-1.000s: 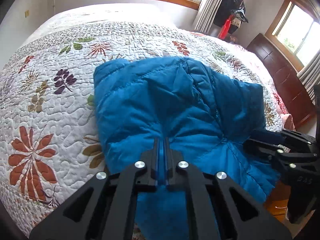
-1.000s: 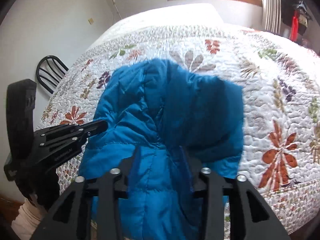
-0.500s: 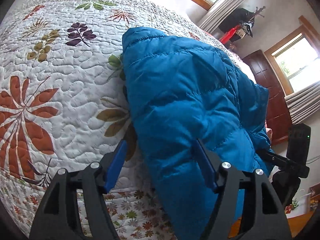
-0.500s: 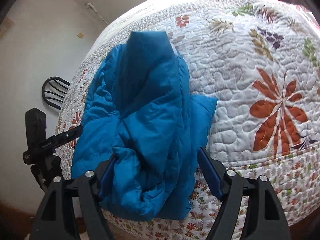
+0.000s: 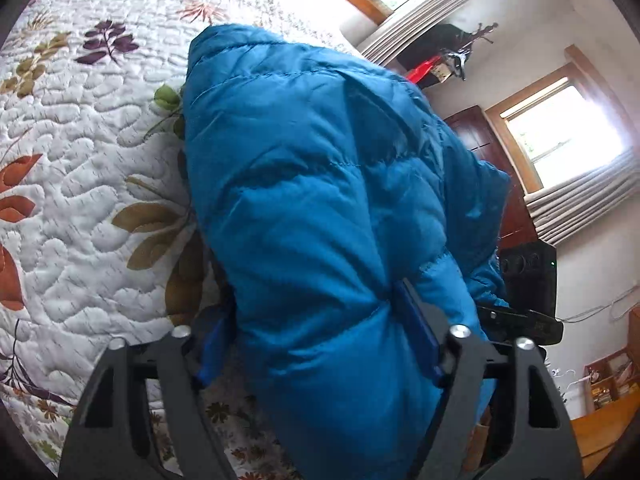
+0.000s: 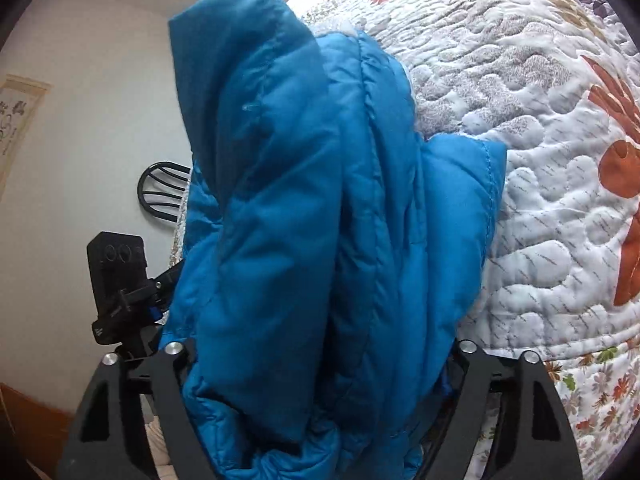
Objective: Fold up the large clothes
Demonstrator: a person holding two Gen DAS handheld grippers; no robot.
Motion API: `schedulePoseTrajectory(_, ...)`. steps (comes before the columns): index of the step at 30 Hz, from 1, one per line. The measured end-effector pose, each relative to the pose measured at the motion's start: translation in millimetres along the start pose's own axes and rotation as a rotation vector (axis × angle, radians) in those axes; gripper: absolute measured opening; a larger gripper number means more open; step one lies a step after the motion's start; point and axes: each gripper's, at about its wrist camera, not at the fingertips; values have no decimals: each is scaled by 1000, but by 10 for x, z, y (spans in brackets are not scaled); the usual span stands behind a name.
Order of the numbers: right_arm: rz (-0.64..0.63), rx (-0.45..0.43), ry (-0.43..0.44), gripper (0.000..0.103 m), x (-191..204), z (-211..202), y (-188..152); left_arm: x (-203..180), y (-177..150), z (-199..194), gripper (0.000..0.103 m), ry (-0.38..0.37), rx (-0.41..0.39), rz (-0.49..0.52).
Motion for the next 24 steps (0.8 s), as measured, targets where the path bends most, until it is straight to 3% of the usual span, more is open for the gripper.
schedulePoseTrajectory(3, -39, -58, -12, 52, 119, -87, -72, 55, -76, -82, 52, -41, -37, -9)
schedulePoseTrajectory(5, -84, -89, -30, 48, 248, -134, -102, 40, -108, -172, 46, -67, -70, 0)
schedulePoseTrajectory(11, -199, -135, -41, 45, 710, -237, 39, -77, -33, -552, 44, -77, -185, 54)
schedulePoseTrajectory(17, -297, -155, -33, 45, 1298, -71, 702, 71, 359, -1044, 44, -31, -311, 38)
schedulePoseTrajectory(24, -353, -117, 4, 45, 1761, 541, 1712, 530, 891, -1411, 44, 54, -406, -18)
Point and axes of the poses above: each gripper's, at about its wrist camera, not at the fingertips, and z roughly the way its jaws point, x to its left, y to its top, and after that the axes turned 8 degrees about x, right-handed
